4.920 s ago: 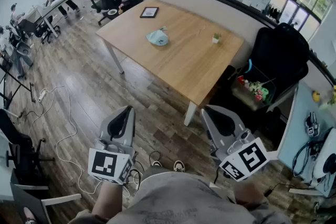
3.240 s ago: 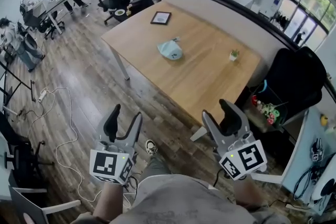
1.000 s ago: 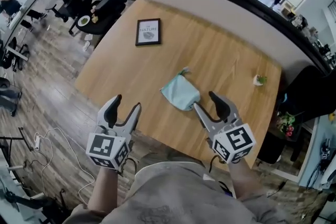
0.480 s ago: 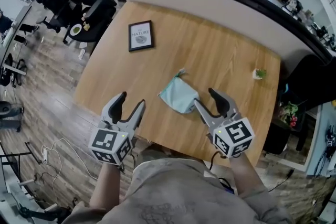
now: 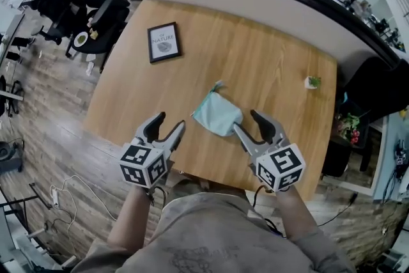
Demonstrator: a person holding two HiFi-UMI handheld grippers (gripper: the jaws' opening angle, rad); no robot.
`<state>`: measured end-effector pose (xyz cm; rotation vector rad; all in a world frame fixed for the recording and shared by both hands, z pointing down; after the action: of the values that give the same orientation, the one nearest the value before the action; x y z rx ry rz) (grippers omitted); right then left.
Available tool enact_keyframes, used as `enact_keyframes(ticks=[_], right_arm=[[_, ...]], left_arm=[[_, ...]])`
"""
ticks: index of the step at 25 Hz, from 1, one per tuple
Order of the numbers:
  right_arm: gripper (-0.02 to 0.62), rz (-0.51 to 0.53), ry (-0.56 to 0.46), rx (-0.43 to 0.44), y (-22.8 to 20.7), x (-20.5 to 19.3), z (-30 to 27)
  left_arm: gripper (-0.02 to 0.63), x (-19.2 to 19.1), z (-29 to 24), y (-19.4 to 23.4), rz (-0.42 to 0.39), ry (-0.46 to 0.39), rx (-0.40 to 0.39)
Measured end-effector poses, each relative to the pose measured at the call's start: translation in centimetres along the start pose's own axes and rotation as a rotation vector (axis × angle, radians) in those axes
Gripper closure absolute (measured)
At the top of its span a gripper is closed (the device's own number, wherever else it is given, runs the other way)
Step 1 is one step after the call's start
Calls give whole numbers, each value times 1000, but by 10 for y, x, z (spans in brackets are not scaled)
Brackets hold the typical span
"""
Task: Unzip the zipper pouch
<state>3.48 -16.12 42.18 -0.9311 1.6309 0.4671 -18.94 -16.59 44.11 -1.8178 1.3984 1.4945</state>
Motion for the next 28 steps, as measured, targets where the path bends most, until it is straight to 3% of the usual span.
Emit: enact_keyframes(ticks=[7,12,17,28], right_arm=[[383,-16,54,-20,0,-21,-15],[383,-27,81,-22,-3,-33,-28],[383,-38,126,-12,-5,-51,-37],[383,-81,178,-30,-18,-74,-44]], left_arm=[[359,-57,-42,15,115,120,1],[368,-100,-75,35,249,170,48],[368,-142,-105,44,285,268,65],[368,-197,-135,43,426,385,153]])
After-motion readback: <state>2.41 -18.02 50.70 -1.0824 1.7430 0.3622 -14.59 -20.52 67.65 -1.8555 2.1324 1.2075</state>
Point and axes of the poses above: the fingertips, and each gripper's own axes: z backward along the fingers, y to its left, x out of its top, the point moved 4 cm from there along z, backward along the fingers, and after that the axes turned 9 degrees about -y, right-handed, at the moved point
